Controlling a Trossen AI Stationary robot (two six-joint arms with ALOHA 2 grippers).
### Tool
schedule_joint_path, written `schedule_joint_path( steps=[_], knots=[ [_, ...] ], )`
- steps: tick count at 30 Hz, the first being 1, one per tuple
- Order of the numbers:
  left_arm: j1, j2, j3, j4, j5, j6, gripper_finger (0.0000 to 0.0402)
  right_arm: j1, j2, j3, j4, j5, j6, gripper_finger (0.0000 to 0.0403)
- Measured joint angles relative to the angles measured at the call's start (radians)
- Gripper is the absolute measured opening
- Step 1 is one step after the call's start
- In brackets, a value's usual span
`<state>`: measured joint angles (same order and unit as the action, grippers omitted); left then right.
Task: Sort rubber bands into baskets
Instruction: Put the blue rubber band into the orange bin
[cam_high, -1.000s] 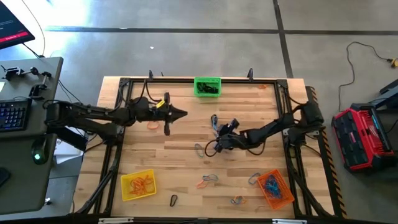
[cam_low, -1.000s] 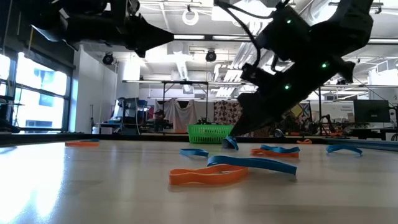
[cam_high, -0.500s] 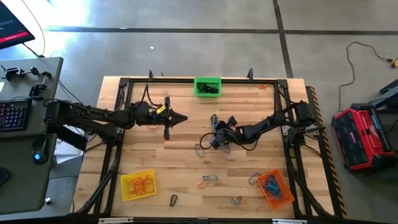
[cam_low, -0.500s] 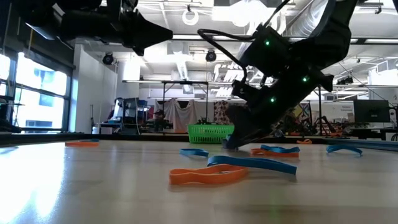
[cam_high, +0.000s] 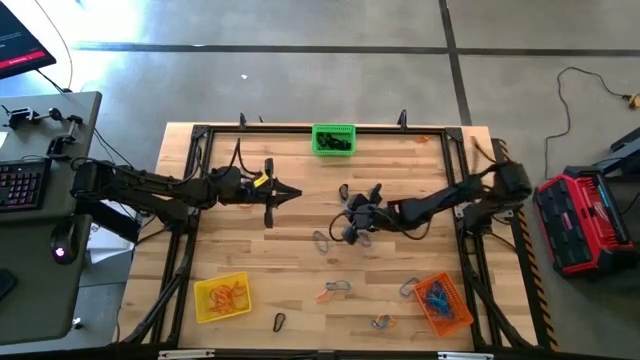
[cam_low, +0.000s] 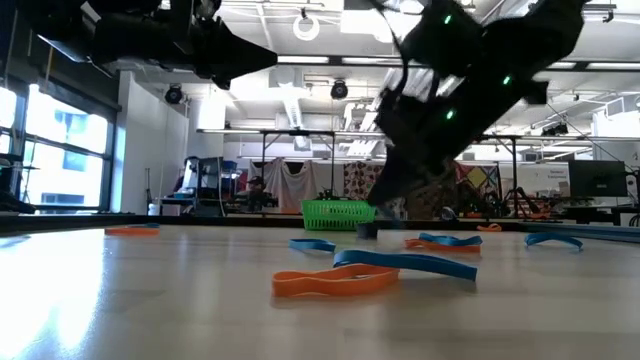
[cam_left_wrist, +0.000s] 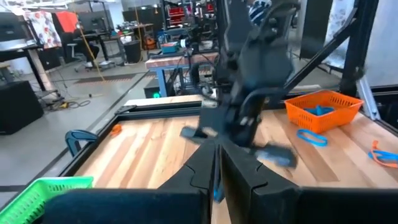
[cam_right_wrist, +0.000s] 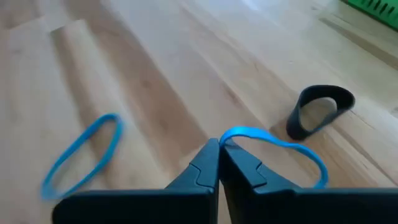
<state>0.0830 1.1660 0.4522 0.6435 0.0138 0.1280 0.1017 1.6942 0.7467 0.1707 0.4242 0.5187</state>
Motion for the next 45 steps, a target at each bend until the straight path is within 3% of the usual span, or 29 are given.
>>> schedule_joint_path(
  steps=[8,11,17,23,29,37,45],
  knots=[
    [0.0,0.0,0.0,0.006,0.0,0.005,0.0014,0.12,-0.241,0.002,-0.28,-0.05,0.089,0.0001],
    [0.0,0.0,0.0,0.005,0.0,0.004,0.0014,0.195,-0.307,0.05,-0.46,-0.061,0.157,0.0001],
    [0.0,0.0,0.001,0.004,0.0,0.001,0.0014,0.374,-0.333,0.229,-0.86,-0.089,0.342,0.0001],
    [0.0,0.0,0.001,0.0,0.0,-0.004,0.0014,0.563,-0.333,0.346,-1.091,-0.172,0.626,0.0001],
    [0.0,0.0,0.001,0.002,0.0,-0.021,0.0014,0.735,-0.333,0.349,-1.135,-0.243,0.903,0.0001],
    [0.0,0.0,0.001,0.005,0.0,-0.023,0.0014,0.894,-0.331,0.249,-1.13,-0.371,1.238,0.0],
    [0.0,0.0,0.001,0.005,0.0,-0.023,0.0014,0.955,-0.33,0.078,-0.921,-0.416,1.284,0.0]
  ],
)
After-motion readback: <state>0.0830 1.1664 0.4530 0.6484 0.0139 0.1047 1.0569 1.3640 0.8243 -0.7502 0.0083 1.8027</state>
